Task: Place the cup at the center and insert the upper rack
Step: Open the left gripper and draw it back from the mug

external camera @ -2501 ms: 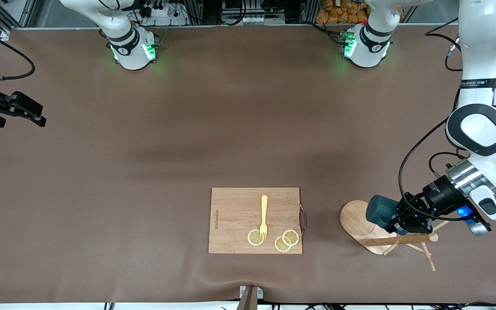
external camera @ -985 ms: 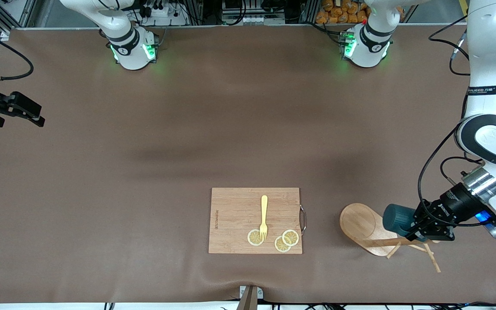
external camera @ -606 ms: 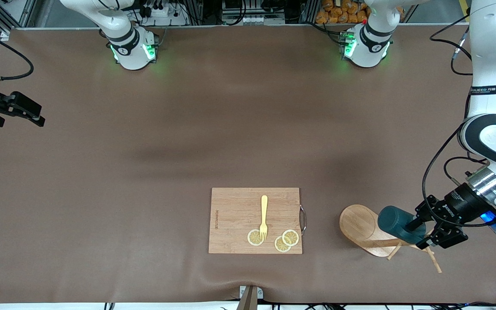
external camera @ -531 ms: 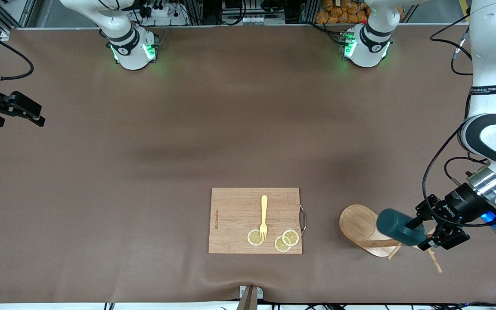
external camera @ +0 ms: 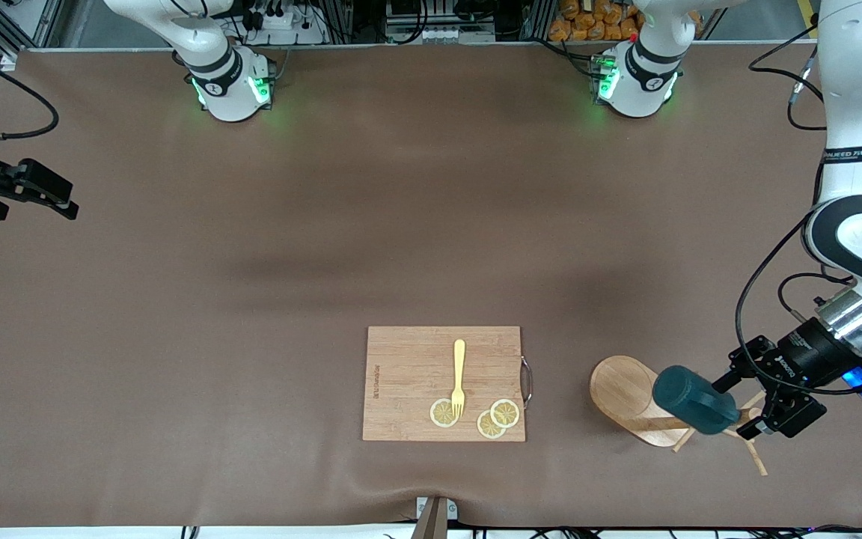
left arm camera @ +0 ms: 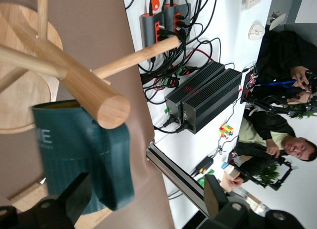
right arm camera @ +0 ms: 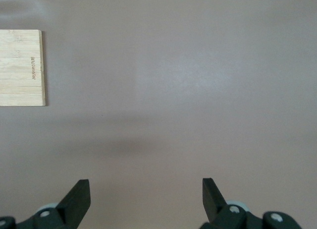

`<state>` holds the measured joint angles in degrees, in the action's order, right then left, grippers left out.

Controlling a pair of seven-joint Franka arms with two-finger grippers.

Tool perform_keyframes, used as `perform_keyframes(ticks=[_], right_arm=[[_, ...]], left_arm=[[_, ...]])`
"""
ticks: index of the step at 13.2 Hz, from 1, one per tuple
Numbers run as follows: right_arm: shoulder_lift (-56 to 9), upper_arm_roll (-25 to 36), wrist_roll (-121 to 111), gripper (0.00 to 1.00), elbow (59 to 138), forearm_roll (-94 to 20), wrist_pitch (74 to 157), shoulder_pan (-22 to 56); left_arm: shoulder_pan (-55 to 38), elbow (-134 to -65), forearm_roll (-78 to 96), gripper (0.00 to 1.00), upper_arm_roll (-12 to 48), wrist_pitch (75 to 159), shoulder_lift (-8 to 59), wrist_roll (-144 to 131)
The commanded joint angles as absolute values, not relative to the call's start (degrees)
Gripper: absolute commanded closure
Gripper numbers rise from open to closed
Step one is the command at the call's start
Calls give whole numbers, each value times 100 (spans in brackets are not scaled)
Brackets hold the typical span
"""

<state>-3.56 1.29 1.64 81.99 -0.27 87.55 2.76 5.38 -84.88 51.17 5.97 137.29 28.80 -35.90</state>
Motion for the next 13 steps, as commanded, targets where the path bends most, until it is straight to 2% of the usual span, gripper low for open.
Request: perform_keyframes(ticks=[1, 6, 10, 13], right_arm=[[-334, 70, 158, 0, 8174, 0, 8701, 193], [-334, 70, 158, 0, 8174, -9, 8701, 202], [-334, 70, 158, 0, 8183, -9, 8710, 193], [-334, 70, 158, 0, 8183, -9, 8710, 193]], left_arm=[[554, -8631, 4896, 0, 615, 13685, 2593, -3595], [545, -8771, 4264, 0, 633, 13457, 2268, -3595], [519, -9350, 3248, 0, 676, 13070, 1584, -3560], [536, -9501, 2103, 0, 879, 12308, 1258, -3481]])
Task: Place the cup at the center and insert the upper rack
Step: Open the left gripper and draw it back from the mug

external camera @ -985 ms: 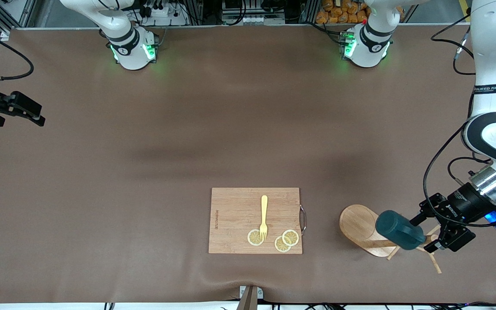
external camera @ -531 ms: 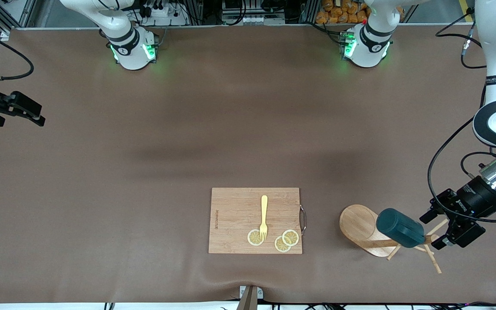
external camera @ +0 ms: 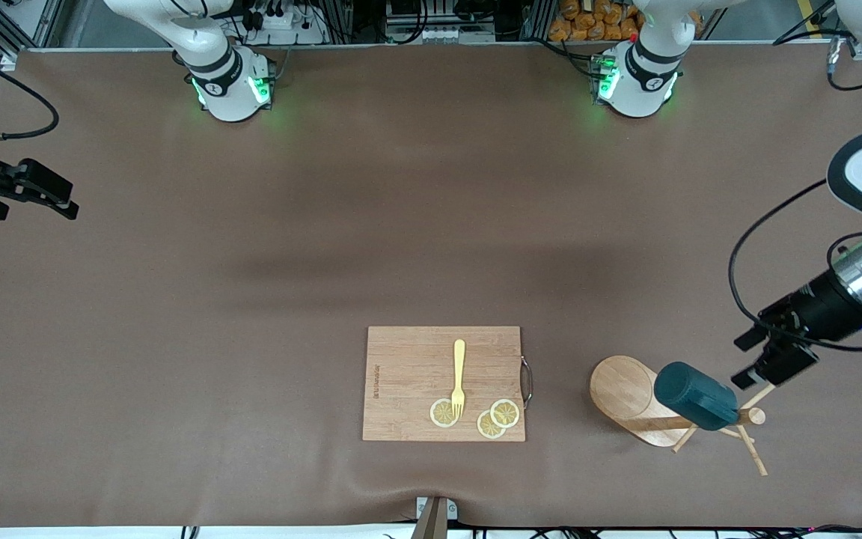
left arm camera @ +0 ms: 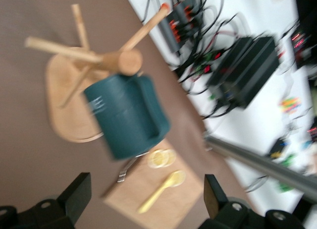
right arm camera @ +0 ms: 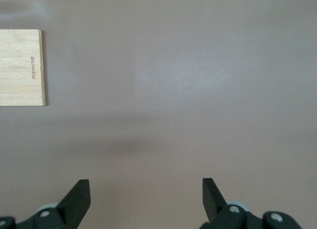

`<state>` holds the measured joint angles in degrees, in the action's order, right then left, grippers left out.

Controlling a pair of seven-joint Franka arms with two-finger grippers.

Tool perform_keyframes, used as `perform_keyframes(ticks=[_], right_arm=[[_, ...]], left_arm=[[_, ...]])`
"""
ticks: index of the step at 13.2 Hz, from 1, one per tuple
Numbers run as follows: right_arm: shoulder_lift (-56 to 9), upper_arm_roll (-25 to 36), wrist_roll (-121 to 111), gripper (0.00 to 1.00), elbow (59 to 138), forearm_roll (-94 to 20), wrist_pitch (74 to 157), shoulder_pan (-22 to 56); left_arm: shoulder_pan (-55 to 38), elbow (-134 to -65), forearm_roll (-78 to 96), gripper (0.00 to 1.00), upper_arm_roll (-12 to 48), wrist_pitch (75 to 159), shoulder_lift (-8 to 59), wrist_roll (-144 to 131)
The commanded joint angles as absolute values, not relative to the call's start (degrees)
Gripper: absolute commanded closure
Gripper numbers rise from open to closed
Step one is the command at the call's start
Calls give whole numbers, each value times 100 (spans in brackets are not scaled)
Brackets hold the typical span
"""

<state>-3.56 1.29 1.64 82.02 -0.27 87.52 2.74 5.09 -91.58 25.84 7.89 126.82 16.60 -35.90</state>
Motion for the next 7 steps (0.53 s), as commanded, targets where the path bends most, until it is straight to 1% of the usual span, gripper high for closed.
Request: perform_keyframes(ticks=[1, 4, 6, 7], right_arm=[[-334, 70, 158, 0, 8183, -9, 8701, 193], [-334, 70, 167, 0, 8183, -9, 8701, 193], [-334, 70, 158, 0, 8183, -17, 8710, 193], [-334, 70, 167, 0, 8191, -18, 8701, 193]], left_arm=[[554, -9501, 1796, 0, 879, 12044, 1170, -3263], [536, -9510, 1119, 0, 905, 11078, 862, -2262], [519, -9510, 522, 0, 1176, 10462, 651, -1777], [527, -9527, 379, 0, 1317, 10320, 537, -1749]])
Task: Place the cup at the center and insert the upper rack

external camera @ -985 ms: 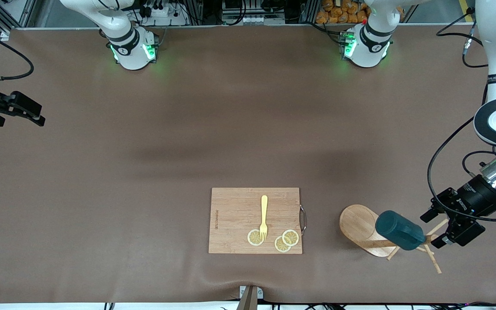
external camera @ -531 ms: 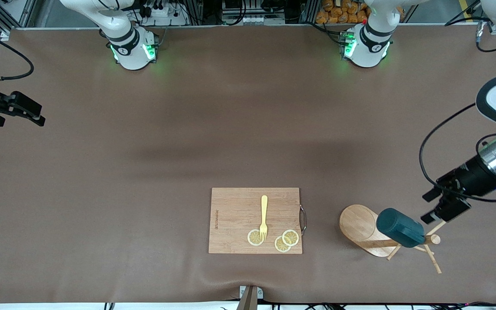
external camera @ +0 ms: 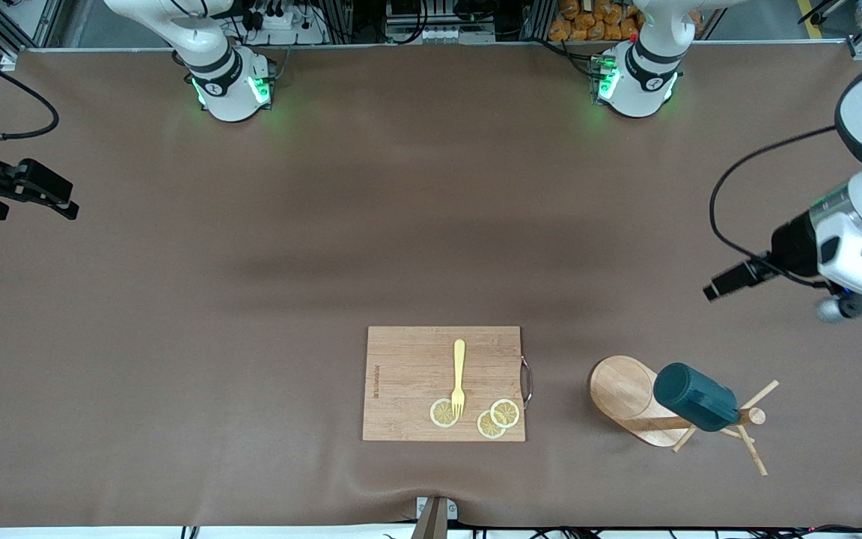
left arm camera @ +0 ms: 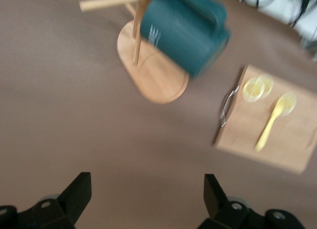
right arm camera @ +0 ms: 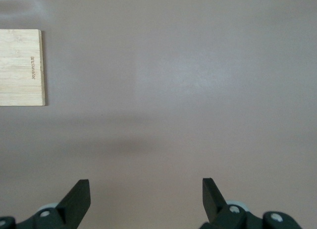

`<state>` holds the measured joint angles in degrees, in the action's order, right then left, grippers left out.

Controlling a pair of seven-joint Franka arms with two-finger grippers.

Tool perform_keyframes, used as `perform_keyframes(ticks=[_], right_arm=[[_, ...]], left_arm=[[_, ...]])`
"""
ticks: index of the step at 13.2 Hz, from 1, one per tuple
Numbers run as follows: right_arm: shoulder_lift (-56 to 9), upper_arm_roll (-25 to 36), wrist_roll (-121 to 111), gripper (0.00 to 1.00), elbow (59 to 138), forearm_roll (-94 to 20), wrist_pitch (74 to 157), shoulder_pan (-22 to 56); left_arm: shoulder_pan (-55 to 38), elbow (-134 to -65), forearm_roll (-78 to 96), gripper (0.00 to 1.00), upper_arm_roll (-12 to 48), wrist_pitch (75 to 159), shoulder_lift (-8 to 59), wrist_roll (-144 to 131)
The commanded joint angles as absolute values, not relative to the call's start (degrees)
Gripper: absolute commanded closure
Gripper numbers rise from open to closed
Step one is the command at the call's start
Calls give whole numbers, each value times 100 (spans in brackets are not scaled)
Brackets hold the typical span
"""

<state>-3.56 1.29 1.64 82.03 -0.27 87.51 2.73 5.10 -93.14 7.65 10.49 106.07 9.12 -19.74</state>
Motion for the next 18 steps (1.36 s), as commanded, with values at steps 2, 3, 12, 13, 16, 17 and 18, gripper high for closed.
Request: perform_keyframes(ticks=[2, 3, 12, 13, 16, 17, 18], right_arm=[[-334, 79, 167, 0, 8191, -18, 8710, 185], [-334, 79, 167, 0, 8191, -18, 8701, 185], [-334, 79, 167, 0, 8191, -26, 8701, 141], [-343, 70, 167, 0, 8191, -26, 8710, 132], [-343, 79, 167, 0, 8191, -26, 8710, 132], [-343, 70, 167, 0, 8191, -26, 8710, 132], [-343, 79, 167, 0, 8191, -26, 8701, 132]], left_arm=[[519, -9527, 99, 0, 1528, 9986, 379, -1592], [527, -9580, -34, 0, 1616, 9854, 256, -1312], [-571, -9405, -9, 0, 439, 8984, -351, -466], [-580, -9291, -9, 0, 439, 8922, -325, -466], [-571, -9132, -9, 0, 422, 8921, -290, -475], [-571, -9114, 0, 0, 431, 8921, -299, -475], [-571, -9106, 26, 0, 431, 8921, -299, -466]])
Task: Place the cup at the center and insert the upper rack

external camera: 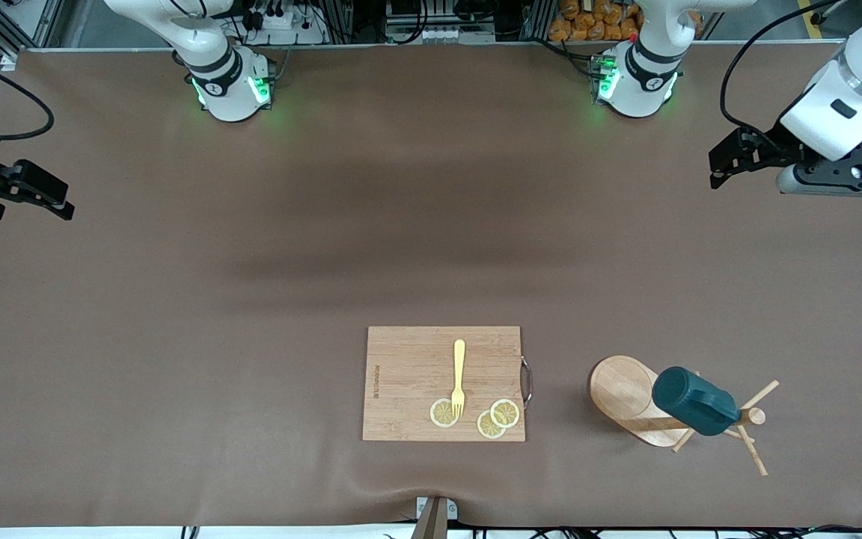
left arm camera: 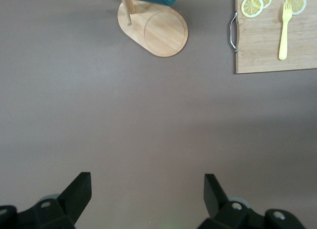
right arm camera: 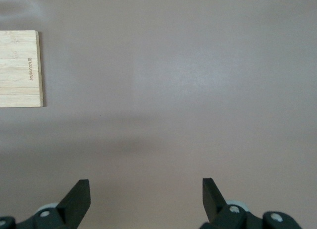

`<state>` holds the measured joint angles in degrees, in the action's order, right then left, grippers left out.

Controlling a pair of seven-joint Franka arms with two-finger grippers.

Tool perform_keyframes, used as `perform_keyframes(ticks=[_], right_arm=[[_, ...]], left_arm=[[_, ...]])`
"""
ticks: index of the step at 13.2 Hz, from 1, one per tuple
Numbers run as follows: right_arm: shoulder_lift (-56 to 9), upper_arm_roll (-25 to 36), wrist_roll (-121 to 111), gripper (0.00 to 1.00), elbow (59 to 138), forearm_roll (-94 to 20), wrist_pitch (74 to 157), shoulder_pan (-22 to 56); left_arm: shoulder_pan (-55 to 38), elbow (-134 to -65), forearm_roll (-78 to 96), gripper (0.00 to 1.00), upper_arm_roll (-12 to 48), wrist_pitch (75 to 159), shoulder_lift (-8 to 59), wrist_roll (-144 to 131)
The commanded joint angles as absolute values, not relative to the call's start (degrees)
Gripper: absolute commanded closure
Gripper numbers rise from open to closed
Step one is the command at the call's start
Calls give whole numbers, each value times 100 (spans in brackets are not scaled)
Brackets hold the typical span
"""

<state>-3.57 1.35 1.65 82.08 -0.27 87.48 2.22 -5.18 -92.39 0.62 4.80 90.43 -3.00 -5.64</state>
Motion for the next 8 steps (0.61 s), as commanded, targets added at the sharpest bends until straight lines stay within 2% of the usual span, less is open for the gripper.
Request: perform_keyframes(ticks=[1, 8], right_arm=[[-343, 70, 167, 0, 8191, -26, 8710, 132], [-334, 79, 167, 0, 8191, -26, 8701, 132]], left_arm=[[-580, -9132, 35, 0, 439, 8921, -325, -457], [-607, -9088, 26, 0, 519, 8912, -351, -747]])
